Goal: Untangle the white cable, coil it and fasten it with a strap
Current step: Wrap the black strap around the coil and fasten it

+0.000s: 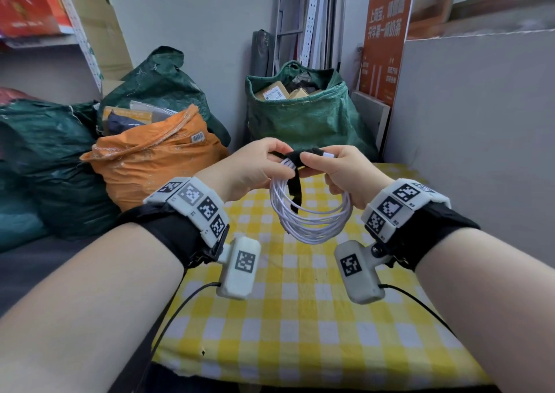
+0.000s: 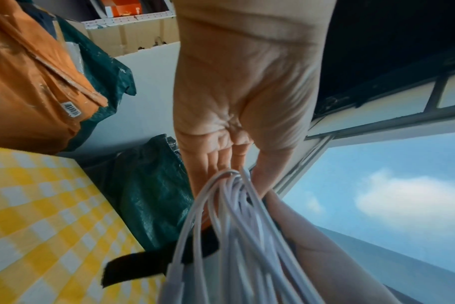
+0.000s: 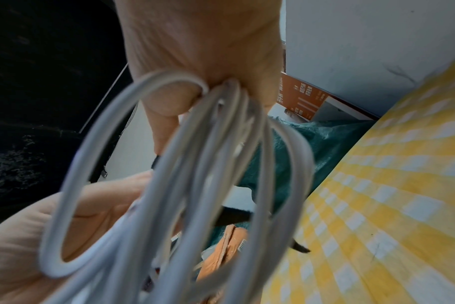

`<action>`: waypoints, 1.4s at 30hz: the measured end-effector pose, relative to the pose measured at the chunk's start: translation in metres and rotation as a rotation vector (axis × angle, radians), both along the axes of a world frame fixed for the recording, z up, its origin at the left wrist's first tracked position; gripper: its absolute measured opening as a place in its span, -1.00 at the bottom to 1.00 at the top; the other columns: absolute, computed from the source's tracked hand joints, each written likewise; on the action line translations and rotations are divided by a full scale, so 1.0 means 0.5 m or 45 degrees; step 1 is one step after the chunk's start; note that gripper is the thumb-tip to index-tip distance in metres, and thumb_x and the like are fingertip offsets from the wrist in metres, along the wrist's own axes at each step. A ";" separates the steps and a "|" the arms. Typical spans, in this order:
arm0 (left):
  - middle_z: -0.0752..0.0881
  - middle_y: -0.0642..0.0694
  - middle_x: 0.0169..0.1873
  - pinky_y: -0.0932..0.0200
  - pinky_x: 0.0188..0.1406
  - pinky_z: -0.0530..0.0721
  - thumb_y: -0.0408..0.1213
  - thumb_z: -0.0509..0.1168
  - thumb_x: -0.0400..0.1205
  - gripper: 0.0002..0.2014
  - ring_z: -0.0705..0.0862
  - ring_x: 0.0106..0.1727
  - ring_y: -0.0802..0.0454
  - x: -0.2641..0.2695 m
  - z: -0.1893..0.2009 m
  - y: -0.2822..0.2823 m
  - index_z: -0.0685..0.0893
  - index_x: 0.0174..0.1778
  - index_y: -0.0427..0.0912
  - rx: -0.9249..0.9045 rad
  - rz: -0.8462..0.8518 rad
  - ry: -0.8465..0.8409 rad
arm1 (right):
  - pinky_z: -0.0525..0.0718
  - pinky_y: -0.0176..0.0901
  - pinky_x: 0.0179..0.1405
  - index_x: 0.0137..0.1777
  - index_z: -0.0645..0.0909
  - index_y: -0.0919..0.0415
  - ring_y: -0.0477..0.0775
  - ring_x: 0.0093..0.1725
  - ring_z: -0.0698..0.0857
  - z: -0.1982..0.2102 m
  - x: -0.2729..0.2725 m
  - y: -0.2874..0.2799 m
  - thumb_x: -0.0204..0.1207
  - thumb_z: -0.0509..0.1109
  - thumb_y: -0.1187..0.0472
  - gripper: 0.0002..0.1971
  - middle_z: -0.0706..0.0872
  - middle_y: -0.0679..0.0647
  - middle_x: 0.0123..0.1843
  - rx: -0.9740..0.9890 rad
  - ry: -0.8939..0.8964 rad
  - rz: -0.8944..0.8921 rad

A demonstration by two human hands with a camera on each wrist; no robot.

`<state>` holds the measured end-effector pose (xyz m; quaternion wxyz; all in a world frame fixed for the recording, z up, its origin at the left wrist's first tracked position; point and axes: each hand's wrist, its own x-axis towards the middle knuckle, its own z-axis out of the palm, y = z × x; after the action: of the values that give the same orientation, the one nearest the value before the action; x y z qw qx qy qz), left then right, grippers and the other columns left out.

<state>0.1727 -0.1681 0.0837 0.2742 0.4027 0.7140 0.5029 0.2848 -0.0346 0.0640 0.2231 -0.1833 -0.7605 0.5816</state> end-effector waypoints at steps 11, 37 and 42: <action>0.72 -0.13 -0.37 0.19 -0.34 0.72 -0.35 0.16 0.71 -0.78 0.70 -0.37 0.04 0.001 -0.003 -0.006 0.72 -0.04 -0.31 -0.018 -0.169 -0.370 | 0.40 -0.14 -0.49 0.15 0.58 0.40 0.06 -0.47 0.39 -0.001 -0.002 -0.006 0.52 0.42 -0.06 -0.52 0.46 0.22 -0.33 0.328 -0.147 0.044; 0.42 -0.23 -0.32 0.05 -0.39 0.51 -0.59 0.09 0.64 -0.77 0.47 -0.42 -0.07 -0.028 -0.043 0.002 0.39 0.17 -0.29 0.043 0.121 -0.169 | 0.51 -0.31 -0.41 -0.47 0.39 0.15 -0.01 -0.50 0.45 0.016 -0.004 -0.024 0.64 0.30 0.07 -0.57 0.47 0.03 -0.53 0.095 -0.053 0.177; 0.62 -0.18 -0.26 0.14 -0.42 0.64 -0.44 0.29 0.63 -0.85 0.58 -0.49 0.04 -0.030 -0.053 -0.005 0.57 0.10 -0.28 -0.009 -0.031 -0.022 | 0.44 -0.13 -0.25 -0.39 0.55 0.24 0.14 -0.26 0.43 0.019 -0.003 -0.024 0.62 0.33 0.06 -0.63 0.52 0.17 -0.29 -0.008 0.036 0.194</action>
<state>0.1576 -0.1706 0.0575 0.2880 0.4061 0.7084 0.5002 0.2832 -0.0466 0.0737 0.1883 -0.1174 -0.7673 0.6017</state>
